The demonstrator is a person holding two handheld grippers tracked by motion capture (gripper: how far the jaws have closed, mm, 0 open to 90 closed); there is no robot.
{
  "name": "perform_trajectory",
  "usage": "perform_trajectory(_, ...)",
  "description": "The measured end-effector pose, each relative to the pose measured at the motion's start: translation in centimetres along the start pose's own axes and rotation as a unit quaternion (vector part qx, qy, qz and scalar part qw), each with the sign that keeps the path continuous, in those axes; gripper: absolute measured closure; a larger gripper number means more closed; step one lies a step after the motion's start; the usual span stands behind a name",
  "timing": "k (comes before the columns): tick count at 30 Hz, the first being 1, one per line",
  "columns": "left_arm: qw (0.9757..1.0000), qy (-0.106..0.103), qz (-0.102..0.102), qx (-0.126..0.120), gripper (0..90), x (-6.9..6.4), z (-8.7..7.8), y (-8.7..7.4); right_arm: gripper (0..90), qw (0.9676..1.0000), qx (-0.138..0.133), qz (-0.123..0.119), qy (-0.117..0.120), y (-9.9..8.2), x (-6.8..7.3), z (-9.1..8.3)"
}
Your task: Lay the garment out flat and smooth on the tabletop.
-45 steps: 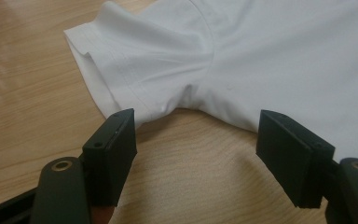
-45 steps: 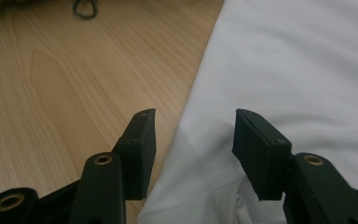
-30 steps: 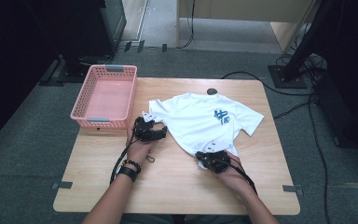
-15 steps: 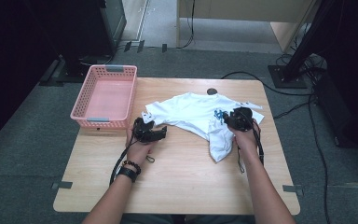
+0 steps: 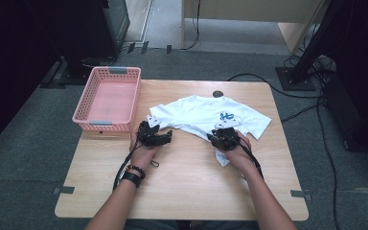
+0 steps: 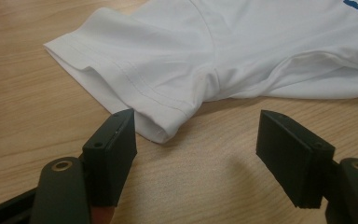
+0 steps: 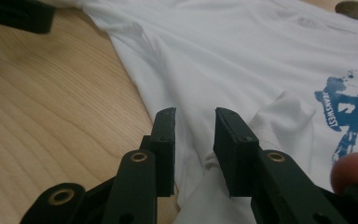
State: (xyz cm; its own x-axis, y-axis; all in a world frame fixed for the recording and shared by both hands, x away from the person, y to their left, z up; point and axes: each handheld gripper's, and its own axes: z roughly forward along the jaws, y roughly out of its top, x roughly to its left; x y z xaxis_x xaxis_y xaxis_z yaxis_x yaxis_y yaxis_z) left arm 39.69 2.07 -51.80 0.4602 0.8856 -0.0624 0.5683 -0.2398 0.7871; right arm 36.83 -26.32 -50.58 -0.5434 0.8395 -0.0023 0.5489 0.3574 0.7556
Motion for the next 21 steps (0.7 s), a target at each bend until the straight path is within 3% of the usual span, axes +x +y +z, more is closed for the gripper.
perform_trajectory(3, 1.0000, -0.002, 0.001, 0.000, 29.3, 0.0, 0.0, 0.0, 86.3, 0.9997, 0.008, -0.007, -0.023, -0.1, 0.0, 0.7)
perform_trajectory(5, 1.0000, -0.003, 0.000, -0.002, 29.3, 0.0, 0.0, 0.0, 90.0, 0.9997, 0.010, -0.005, -0.020, 0.1, 0.1, 0.6)
perform_trajectory(7, 1.0000, -0.004, 0.000, -0.003, 29.3, 0.0, 0.0, 0.0, 90.0, 0.9994, 0.003, 0.002, 0.035, 0.7, 0.6, 0.0)
perform_trajectory(8, 1.0000, -0.006, 0.000, -0.004, 29.3, 0.0, -0.1, 0.0, 90.0, 0.9963, -0.001, 0.004, 0.086, 0.9, 1.0, -0.5)
perform_trajectory(9, 1.0000, -0.007, 0.000, -0.006, 29.3, 0.0, -0.1, 0.0, 90.0, 0.9882, -0.009, 0.008, 0.153, 1.2, 1.3, -1.1)
perform_trajectory(10, 0.9999, -0.008, 0.000, -0.007, 29.2, 0.0, -0.1, -0.1, 90.0, 0.9776, -0.025, 0.016, 0.208, 1.4, 1.6, -1.8)
perform_trajectory(11, 0.9999, -0.009, 0.000, -0.008, 29.2, 0.1, -0.2, -0.1, 90.0, 0.9669, -0.039, 0.024, 0.251, 1.6, 1.6, -2.4)
perform_trajectory(12, 0.9999, -0.011, -0.001, -0.011, 29.3, 0.1, -0.2, -0.1, 89.5, 0.9586, -0.050, 0.031, 0.279, 1.7, 1.6, -3.0)
perform_trajectory(13, 0.9998, -0.013, -0.003, -0.017, 29.2, 0.1, -0.3, -0.2, 84.5, 0.9539, -0.064, 0.034, 0.291, 1.7, 1.3, -3.6)
perform_trajectory(14, 0.9996, -0.016, -0.006, -0.021, 29.3, 0.2, -0.4, -0.2, 78.4, 0.9527, -0.080, 0.045, 0.290, 1.6, 0.7, -4.0)
perform_trajectory(15, 0.9995, -0.018, -0.007, -0.023, 29.3, 0.2, -0.5, -0.3, 75.2, 0.9560, -0.090, 0.062, 0.272, 1.4, -0.1, -4.2)
perform_trajectory(18, 0.9991, -0.020, -0.004, -0.037, 29.3, 0.2, -0.9, -0.5, 69.9, 0.9793, -0.076, 0.105, 0.156, 0.4, -2.4, -4.6)
perform_trajectory(19, 0.9989, -0.021, -0.001, -0.043, 29.3, 0.1, -1.1, -0.6, 67.9, 0.9839, -0.066, 0.109, 0.125, 0.0, -2.8, -4.8)
perform_trajectory(21, 0.9986, -0.022, 0.013, -0.046, 29.3, -0.3, -1.6, -0.8, 64.5, 0.9888, -0.052, 0.110, 0.087, -0.9, -3.2, -5.2)
